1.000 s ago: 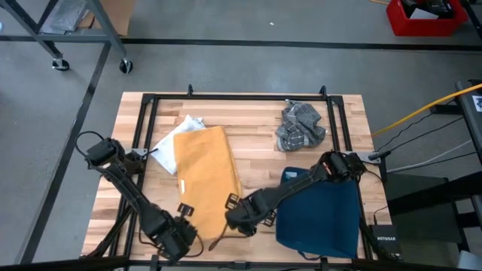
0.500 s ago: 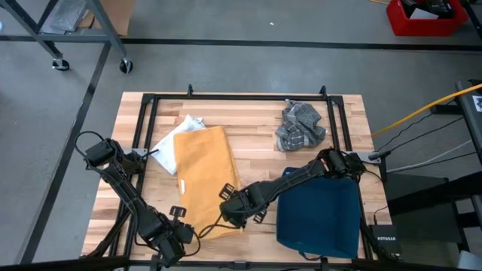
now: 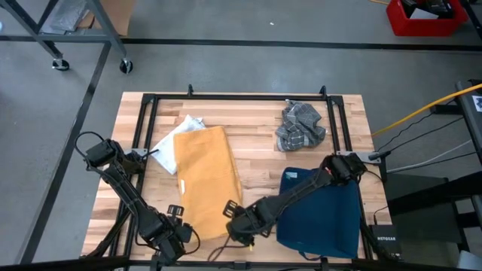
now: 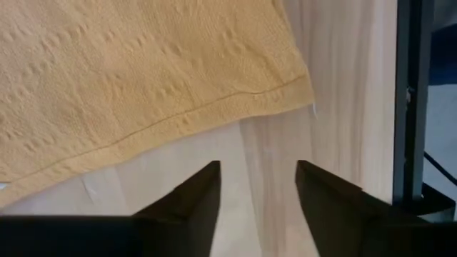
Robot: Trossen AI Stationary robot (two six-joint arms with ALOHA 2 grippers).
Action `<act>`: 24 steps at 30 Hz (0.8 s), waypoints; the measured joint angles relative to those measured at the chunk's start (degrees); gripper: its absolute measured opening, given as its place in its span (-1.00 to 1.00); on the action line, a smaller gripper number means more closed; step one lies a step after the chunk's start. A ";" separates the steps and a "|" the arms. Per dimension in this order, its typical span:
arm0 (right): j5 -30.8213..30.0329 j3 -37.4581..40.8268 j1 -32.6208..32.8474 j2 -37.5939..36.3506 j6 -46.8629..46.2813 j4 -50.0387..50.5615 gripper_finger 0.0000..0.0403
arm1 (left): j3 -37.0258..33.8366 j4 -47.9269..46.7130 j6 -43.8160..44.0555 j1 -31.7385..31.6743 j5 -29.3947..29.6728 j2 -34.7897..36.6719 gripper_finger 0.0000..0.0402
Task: Fold towel
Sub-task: Fold the yellow towel
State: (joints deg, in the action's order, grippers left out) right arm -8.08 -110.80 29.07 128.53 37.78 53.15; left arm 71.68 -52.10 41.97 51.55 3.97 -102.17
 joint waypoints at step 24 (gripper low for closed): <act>-3.59 1.85 2.39 2.24 0.02 -3.21 -0.26 | 0.00 3.91 -14.17 3.43 12.41 -5.54 0.04</act>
State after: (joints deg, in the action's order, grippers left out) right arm -11.67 -108.96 31.46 130.77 37.80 49.94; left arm 71.68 -48.19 27.80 54.98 16.38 -107.71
